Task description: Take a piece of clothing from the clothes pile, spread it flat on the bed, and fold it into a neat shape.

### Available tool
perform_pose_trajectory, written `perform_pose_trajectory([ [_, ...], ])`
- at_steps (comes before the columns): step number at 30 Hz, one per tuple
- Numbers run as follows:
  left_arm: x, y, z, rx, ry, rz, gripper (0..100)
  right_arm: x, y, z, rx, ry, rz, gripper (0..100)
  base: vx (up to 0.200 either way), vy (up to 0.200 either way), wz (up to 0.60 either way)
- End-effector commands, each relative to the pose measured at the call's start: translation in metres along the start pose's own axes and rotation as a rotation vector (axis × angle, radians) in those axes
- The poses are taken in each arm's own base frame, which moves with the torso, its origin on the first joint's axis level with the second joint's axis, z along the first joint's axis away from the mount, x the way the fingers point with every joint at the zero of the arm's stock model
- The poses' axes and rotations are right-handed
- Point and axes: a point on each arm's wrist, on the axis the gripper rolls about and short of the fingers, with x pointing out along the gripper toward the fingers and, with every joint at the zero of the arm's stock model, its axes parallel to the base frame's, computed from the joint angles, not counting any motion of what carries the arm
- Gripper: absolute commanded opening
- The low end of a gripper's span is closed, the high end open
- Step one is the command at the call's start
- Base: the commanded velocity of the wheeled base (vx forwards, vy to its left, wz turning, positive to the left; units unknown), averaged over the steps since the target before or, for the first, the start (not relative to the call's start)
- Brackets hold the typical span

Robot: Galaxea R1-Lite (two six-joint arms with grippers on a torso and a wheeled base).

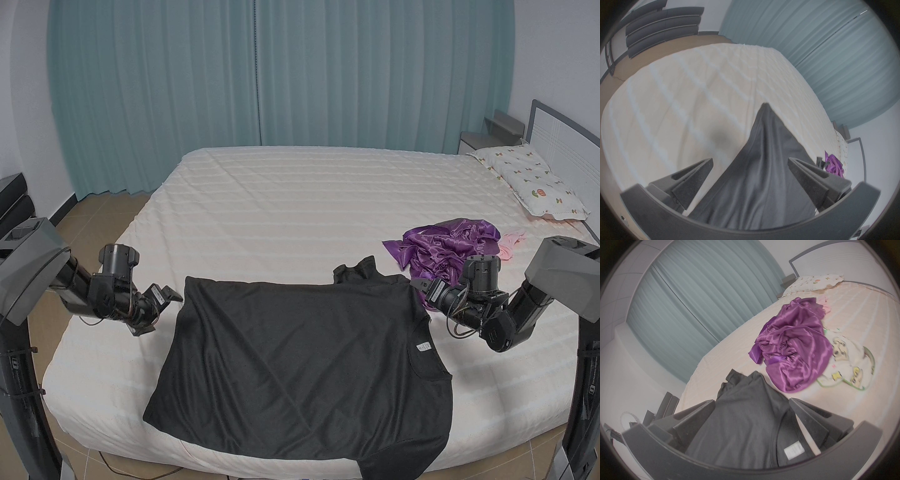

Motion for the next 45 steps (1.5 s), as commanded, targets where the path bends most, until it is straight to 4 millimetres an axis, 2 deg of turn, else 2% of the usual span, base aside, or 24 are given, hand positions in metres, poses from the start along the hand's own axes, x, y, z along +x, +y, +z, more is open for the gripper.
perform_pose_trajectory([
  [1, -0.056, 0.044, -0.059, -0.030, 0.087, -0.038, 100, -0.063, -0.008, -0.023, 0.037, 0.055, -0.008, 100, -0.200, 0.000, 0.00],
  [4, -0.056, 0.050, -0.065, -0.030, 0.091, -0.027, 100, -0.068, -0.012, -0.032, 0.033, 0.079, -0.018, 100, -0.200, 0.000, 0.00],
  [9, -0.056, 0.060, -0.075, -0.035, 0.122, 0.006, 100, -0.076, -0.010, -0.043, 0.051, 0.106, -0.013, 100, 0.000, 0.000, 0.00],
  [15, -0.048, 0.063, -0.076, -0.039, 0.128, 0.028, 100, -0.077, -0.015, -0.049, 0.052, 0.125, -0.026, 100, 0.000, 0.000, 0.00],
  [23, -0.031, 0.068, -0.081, -0.022, 0.089, 0.069, 100, -0.082, -0.019, -0.052, 0.051, 0.141, -0.043, 100, 0.000, 0.000, 0.00],
  [38, -0.021, 0.065, -0.092, 0.021, 0.074, 0.127, 100, -0.081, -0.019, -0.053, 0.050, 0.143, -0.044, 100, 0.000, 0.000, 0.00],
  [39, -0.021, 0.065, -0.093, 0.022, 0.073, 0.129, 0, -0.081, -0.019, -0.053, 0.050, 0.143, -0.044, 100, 0.000, 0.000, 0.00],
  [45, -0.014, 0.066, -0.102, 0.067, 0.045, 0.199, 0, -0.083, -0.024, -0.059, 0.034, 0.168, -0.067, 100, 0.000, 0.000, 0.00],
])
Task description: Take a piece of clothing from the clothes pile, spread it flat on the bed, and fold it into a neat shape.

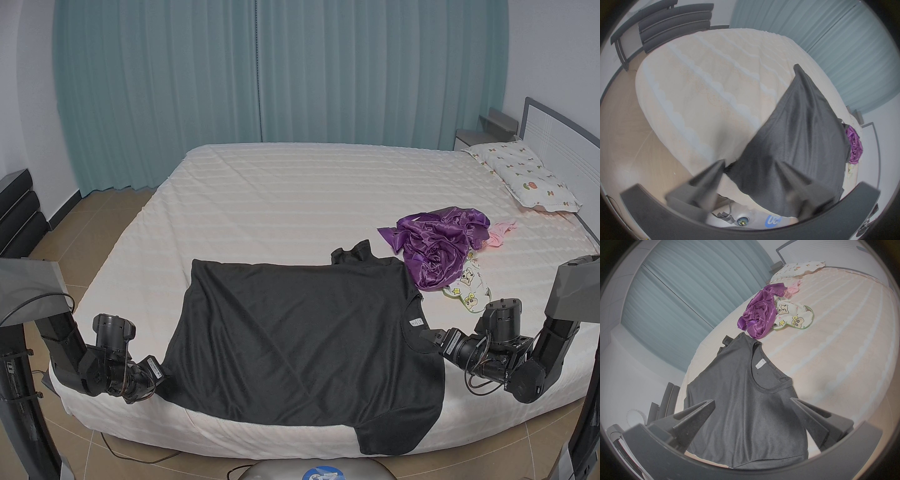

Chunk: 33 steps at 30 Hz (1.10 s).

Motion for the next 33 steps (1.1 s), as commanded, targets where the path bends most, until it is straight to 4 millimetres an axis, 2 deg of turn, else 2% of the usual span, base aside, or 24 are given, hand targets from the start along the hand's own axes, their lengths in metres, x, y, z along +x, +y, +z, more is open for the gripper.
perform_pose_trajectory([
  [1, 0.005, 0.002, -0.009, 0.016, 0.020, 0.029, 0, 0.001, -0.008, -0.007, -0.018, 0.029, -0.031, 100, 0.000, 0.000, 0.00],
  [6, -0.006, 0.006, -0.013, 0.014, 0.026, 0.039, 0, -0.005, -0.024, -0.020, -0.109, 0.121, -0.065, 100, 0.000, 0.000, 0.00],
  [13, -0.019, 0.007, -0.014, 0.011, 0.039, 0.052, 0, -0.018, -0.035, -0.034, -0.215, 0.239, -0.036, 100, 0.000, 0.000, 0.00],
  [20, -0.020, 0.010, -0.017, 0.017, 0.085, 0.095, 0, -0.010, -0.040, -0.037, -0.247, 0.262, -0.050, 100, 0.000, 0.000, 0.00],
  [31, -0.020, 0.013, -0.020, 0.045, 0.126, 0.129, 0, 0.015, -0.043, -0.039, -0.248, 0.265, -0.054, 100, 0.000, 0.000, 0.00],
  [32, -0.020, 0.012, -0.019, 0.045, 0.128, 0.130, 0, 0.018, -0.042, -0.038, -0.250, 0.260, -0.050, 0, 0.000, 0.000, 0.00],
  [33, -0.020, 0.013, -0.019, 0.044, 0.127, 0.131, 0, 0.021, -0.042, -0.038, -0.251, 0.256, -0.050, 0, 0.000, 0.000, 0.00],
])
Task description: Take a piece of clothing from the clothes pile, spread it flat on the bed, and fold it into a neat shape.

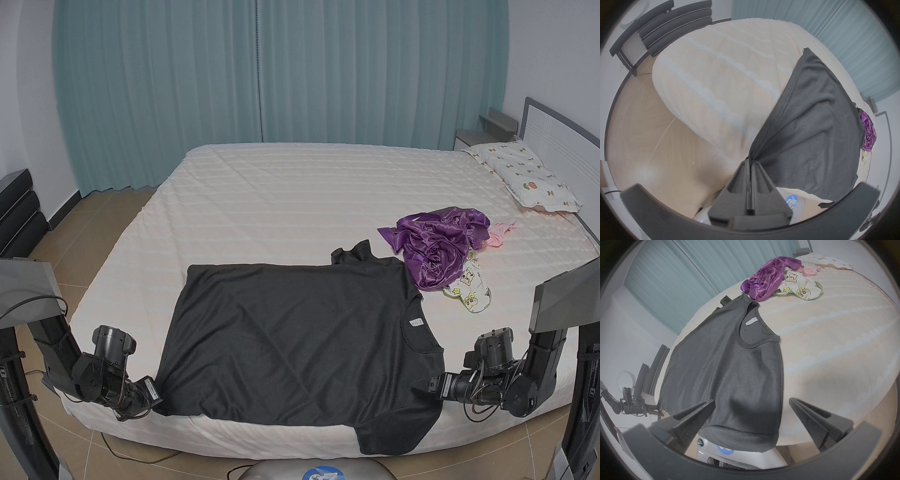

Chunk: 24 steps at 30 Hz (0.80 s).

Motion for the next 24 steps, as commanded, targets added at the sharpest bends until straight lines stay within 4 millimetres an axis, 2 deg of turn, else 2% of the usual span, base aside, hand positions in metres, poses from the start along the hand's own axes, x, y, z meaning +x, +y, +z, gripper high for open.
perform_pose_trajectory([
  [1, 0.001, -0.001, 0.002, -0.003, -0.001, 0.002, 0, 0.012, -0.001, 0.001, 0.000, 0.002, -0.003, 0, 0.000, 0.000, 0.00],
  [5, 0.000, -0.001, 0.002, -0.001, 0.000, 0.004, 0, 0.016, -0.001, 0.014, 0.007, -0.051, 0.007, 0, 0.000, 0.000, 0.00],
  [14, 0.000, 0.001, 0.001, 0.040, -0.011, 0.016, 0, 0.026, -0.002, 0.060, 0.022, -0.219, 0.049, 0, 0.000, 0.000, 0.00],
  [18, 0.003, -0.001, 0.003, 0.017, -0.015, 0.008, 0, 0.033, 0.002, 0.070, 0.012, -0.241, 0.090, 0, 0.000, 0.000, 0.00],
  [20, 0.003, -0.002, 0.004, 0.016, -0.016, 0.007, 0, 0.033, 0.003, 0.070, 0.012, -0.241, 0.092, 0, 0.000, 0.000, 0.00],
  [22, 0.003, -0.004, 0.006, -0.009, -0.023, -0.005, 0, 0.042, 0.002, 0.066, 0.009, -0.215, 0.093, 0, 0.000, 0.000, 0.00],
  [23, 0.003, -0.004, 0.006, -0.009, -0.021, -0.007, 0, 0.044, 0.001, 0.063, 0.008, -0.208, 0.092, 100, 0.000, 0.000, 0.00],
  [24, 0.004, -0.004, 0.006, -0.009, -0.018, -0.011, 0, 0.047, 0.000, 0.061, 0.007, -0.203, 0.089, 100, 0.000, 0.000, 0.00],
])
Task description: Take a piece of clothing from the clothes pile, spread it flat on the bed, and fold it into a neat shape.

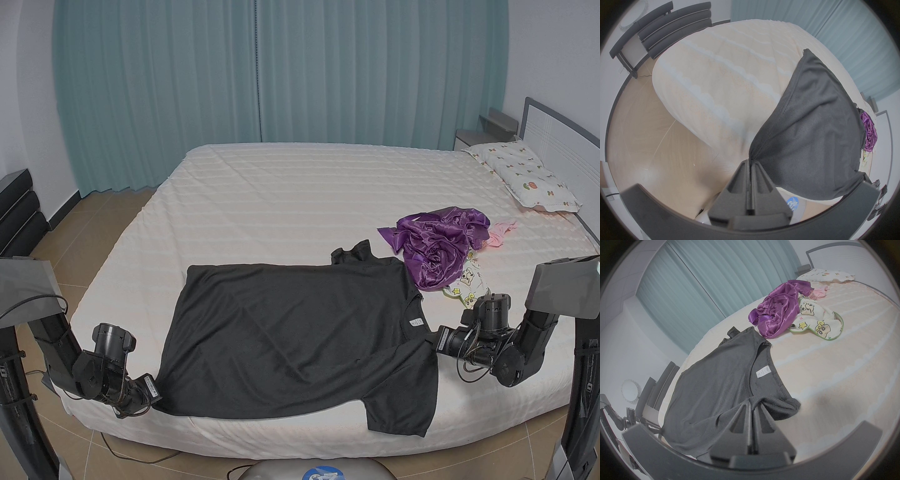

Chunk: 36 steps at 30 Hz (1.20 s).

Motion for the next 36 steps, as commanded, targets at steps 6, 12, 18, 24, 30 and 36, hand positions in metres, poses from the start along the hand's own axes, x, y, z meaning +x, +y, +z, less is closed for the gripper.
perform_pose_trajectory([
  [6, 0.002, -0.001, 0.001, -0.013, 0.010, -0.018, 0, -0.003, -0.012, -0.001, 0.019, 0.003, -0.028, 100, 0.000, 0.000, 0.00],
  [12, 0.001, -0.002, 0.002, -0.015, 0.019, -0.041, 0, -0.030, -0.013, 0.000, 0.033, 0.022, -0.019, 100, 0.000, 0.000, 0.00],
  [18, -0.001, -0.003, 0.003, -0.019, 0.029, -0.066, 0, -0.053, -0.008, -0.036, 0.005, 0.159, 0.022, 100, 0.000, 0.000, 0.00],
  [24, -0.001, -0.002, 0.004, -0.021, 0.031, -0.072, 0, -0.047, -0.007, -0.059, -0.047, 0.183, 0.048, 100, 0.000, 0.000, 0.00],
  [30, -0.001, -0.002, 0.005, -0.026, 0.030, -0.073, 0, -0.044, -0.004, -0.069, -0.062, 0.209, 0.057, 100, 0.000, 0.000, 0.00],
  [36, -0.001, -0.001, 0.005, -0.027, 0.029, -0.072, 0, -0.044, -0.003, -0.069, -0.064, 0.210, 0.060, 100, 0.000, 0.000, 0.00],
])
